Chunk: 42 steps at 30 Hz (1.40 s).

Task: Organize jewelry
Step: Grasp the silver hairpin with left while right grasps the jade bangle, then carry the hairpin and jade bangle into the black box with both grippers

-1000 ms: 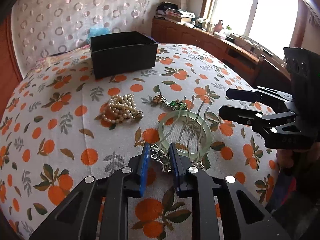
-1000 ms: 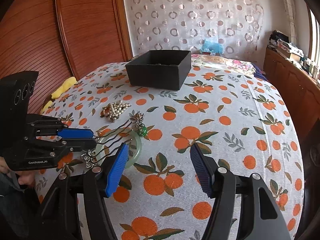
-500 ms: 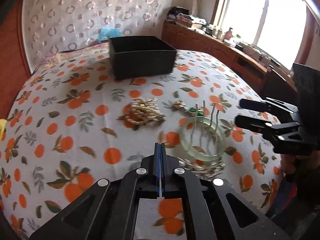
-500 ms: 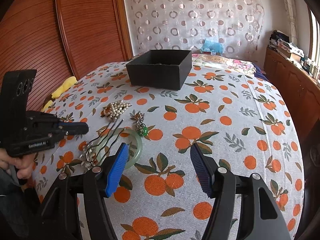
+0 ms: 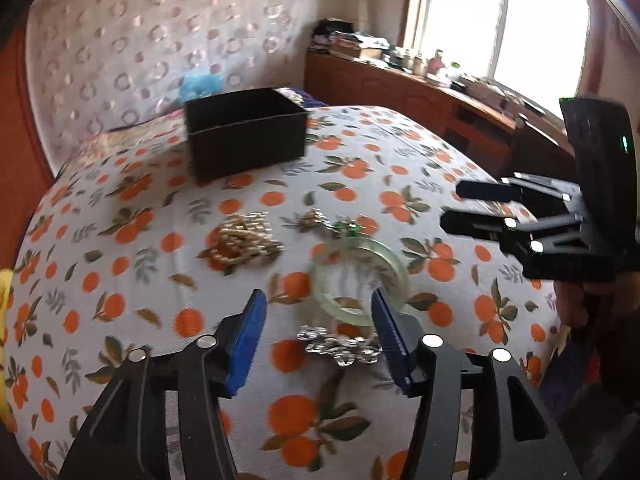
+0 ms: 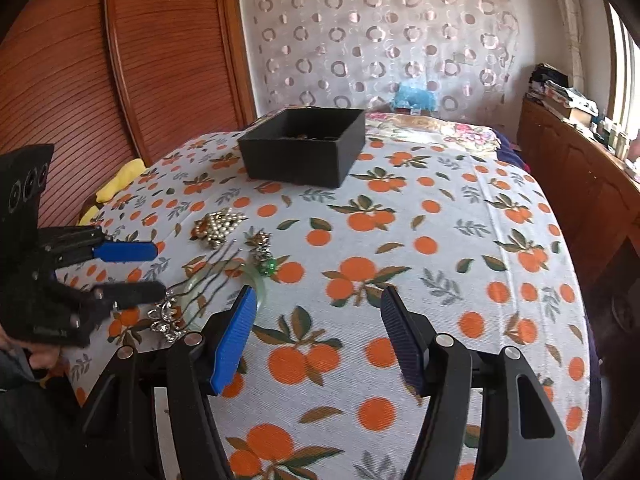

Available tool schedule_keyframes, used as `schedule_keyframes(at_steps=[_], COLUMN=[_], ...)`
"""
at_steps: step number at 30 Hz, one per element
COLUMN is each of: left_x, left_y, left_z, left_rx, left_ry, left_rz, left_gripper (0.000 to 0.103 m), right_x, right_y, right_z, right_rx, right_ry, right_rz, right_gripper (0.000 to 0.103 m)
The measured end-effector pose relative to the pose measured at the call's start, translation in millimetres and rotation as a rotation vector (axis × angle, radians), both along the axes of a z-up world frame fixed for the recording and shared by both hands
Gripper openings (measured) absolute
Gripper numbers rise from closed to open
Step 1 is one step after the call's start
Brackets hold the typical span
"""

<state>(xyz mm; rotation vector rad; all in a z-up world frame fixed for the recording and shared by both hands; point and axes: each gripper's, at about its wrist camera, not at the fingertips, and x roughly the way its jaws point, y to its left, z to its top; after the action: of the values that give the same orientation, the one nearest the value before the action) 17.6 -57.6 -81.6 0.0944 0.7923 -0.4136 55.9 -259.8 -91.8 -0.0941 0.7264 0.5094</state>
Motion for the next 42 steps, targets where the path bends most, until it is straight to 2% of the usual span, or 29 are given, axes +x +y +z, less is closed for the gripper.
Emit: schedule_keyframes(at_steps=[11, 12, 17, 27, 28, 30, 32, 35, 37, 42], left_x=[3.4, 2.6, 0.2, -1.6, -1.0, -0.1, 0.3, -0.1, 0.1, 1.1], left_y=[-28.5, -28.1, -22.4, 22.7, 26.3, 33.7, 39.1, 43.3, 44.9, 46.2], left_z=[-21.3, -21.2, -20.7, -8.8, -7.3, -3.5, 0.5, 5.2, 8.9, 22.4], left_rx=[0.137, 0.138, 0.127, 0.077, 0.075, 0.066, 0.055, 0.043, 0.039, 0.023], left_ry=[0.025, 0.021, 0.018, -0.012, -0.017, -0.027, -0.039, -0.056, -0.065, -0.096], left_rz=[-0.078, -0.081, -0.079, 0.035, 0.046, 0.063, 0.075, 0.085, 0.088, 0.089], left_gripper=[0.067, 0.061, 0.061, 0.061, 0.061, 0.061, 0.061, 0.061, 0.061, 0.061], right_x=[-2.3, -2.3, -1.1, 3.9, 6.3, 9.7, 13.8, 18.4, 16.5, 11.8], right_y=[3.5, 4.8, 11.9, 47.1, 53.5, 61.1, 68.3, 73.2, 76.5, 77.6], right_z=[-4.0, -4.4, -5.2, -15.1, -17.5, -21.0, -24.5, -28.3, -28.0, -23.0], right_rx=[-0.003, -0.004, -0.013, -0.037, -0.044, -0.059, -0.093, -0.128, -0.170, -0.177], right_ry=[0.008, 0.009, 0.014, 0.044, 0.052, 0.067, 0.077, 0.084, 0.069, 0.044], right_rz=[0.018, 0.024, 0.042, 0.121, 0.135, 0.149, 0.152, 0.150, 0.158, 0.187], right_gripper=[0.066, 0.066, 0.066, 0.066, 0.062, 0.043, 0.031, 0.024, 0.010, 0.008])
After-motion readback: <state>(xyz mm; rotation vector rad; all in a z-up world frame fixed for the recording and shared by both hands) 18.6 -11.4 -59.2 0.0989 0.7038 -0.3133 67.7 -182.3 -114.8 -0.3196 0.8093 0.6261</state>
